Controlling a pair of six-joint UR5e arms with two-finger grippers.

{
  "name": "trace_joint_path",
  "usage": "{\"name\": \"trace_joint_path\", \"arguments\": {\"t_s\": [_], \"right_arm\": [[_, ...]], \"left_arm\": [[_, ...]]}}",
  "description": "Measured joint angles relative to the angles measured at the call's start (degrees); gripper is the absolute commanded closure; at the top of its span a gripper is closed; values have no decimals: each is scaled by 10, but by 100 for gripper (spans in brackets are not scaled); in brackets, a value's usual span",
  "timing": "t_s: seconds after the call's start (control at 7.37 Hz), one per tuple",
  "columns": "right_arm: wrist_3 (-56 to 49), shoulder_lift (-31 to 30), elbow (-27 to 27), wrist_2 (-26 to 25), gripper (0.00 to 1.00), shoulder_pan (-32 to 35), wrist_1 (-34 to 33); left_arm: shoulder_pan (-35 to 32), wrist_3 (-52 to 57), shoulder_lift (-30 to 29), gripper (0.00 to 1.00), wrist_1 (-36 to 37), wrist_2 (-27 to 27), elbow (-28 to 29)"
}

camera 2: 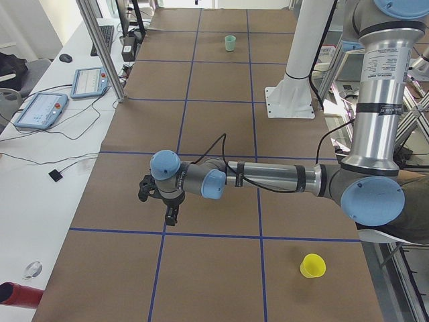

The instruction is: Transfer and stack yellow cup on green cup

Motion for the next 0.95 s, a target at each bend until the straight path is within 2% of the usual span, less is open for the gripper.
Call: {"name": "trace_joint_path", "arguments": {"t_s": [0.27, 0.54, 0.68, 0.95], "right_arm": [[0, -8, 4, 1, 1, -1, 0], [0, -8, 3, 1, 1, -12, 2], [1, -10, 3, 1, 0, -25, 12], [1, -21, 1, 2, 1, -36, 61]], "left_arm": [[0, -3, 29, 0, -43, -2, 3], [1, -74, 48, 0, -80, -7, 0], [3, -155, 51, 0, -102, -13, -2], [40, -394, 54, 0, -168, -7, -5]]}}
